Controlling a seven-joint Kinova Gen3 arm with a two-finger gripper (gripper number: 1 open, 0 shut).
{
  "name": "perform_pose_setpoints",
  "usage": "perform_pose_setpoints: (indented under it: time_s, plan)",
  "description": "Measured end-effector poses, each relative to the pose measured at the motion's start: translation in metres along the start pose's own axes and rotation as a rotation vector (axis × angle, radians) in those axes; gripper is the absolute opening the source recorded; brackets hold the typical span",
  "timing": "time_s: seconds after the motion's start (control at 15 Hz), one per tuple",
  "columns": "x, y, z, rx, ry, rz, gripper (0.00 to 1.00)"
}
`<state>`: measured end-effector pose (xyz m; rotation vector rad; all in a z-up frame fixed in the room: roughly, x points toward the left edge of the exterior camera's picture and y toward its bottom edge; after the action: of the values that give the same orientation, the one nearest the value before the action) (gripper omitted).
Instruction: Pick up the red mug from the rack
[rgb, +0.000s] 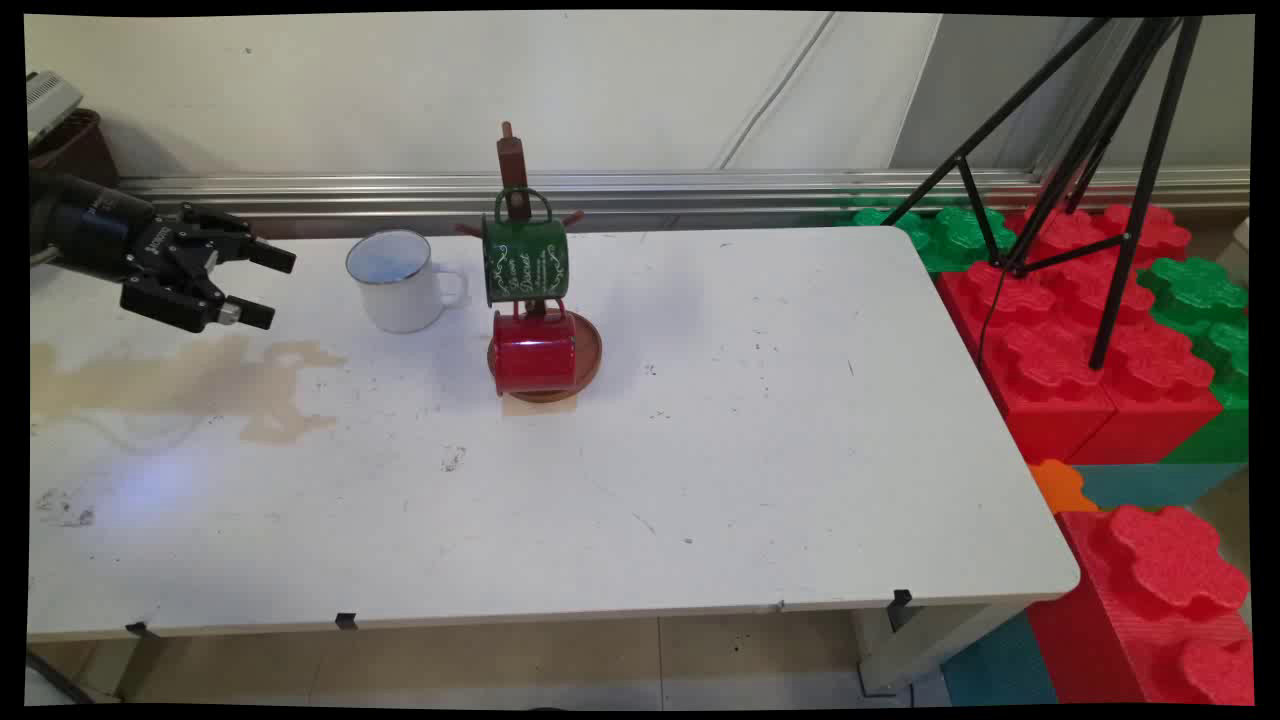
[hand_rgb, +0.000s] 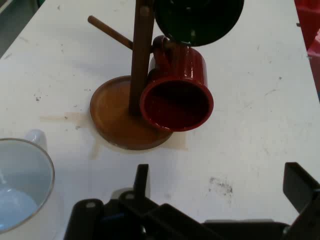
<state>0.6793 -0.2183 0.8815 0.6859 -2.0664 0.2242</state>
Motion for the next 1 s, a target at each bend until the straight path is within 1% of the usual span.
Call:
perform_pose_setpoints:
  time_s: [0.27, 0.73, 1.0]
  plan:
    - [0.001, 0.005, 0.007, -0.007, 0.008, -0.014, 1.0]
    - [0.008, 0.022, 0.034, -0.035, 0.014, -0.015, 1.0]
    - [0.012, 0.024, 0.048, -0.041, 0.021, -0.02, 1.0]
